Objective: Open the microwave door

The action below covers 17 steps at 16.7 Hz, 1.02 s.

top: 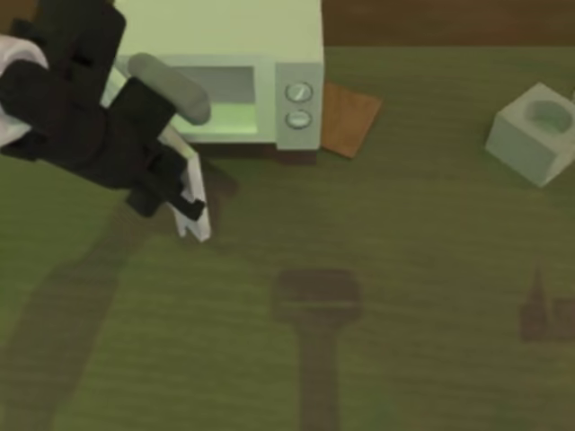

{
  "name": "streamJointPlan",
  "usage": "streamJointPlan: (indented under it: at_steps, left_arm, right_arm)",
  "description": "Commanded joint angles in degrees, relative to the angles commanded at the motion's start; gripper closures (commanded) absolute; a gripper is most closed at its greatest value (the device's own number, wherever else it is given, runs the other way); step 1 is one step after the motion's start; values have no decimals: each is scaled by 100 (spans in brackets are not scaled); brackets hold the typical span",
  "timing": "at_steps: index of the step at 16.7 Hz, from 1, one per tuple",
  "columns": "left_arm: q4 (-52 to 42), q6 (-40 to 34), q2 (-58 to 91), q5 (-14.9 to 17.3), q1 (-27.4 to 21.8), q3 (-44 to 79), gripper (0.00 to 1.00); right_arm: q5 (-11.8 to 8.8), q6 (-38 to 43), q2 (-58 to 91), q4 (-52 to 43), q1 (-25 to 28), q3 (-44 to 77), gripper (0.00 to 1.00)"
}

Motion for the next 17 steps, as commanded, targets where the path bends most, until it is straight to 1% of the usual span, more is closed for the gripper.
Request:
streamJointPlan:
  at_steps: [2,8,17]
  left_arm:
    - [-51,234,-41,86,98,-6,100]
    - [-293,1015,-137,487,449,-101,100]
    - [-298,1042,-144,501,461,-104,100]
  right_arm:
    - [0,0,0,0,0,0,0]
    - [0,0,0,0,0,0,0]
    - [0,0,0,0,0,0,0]
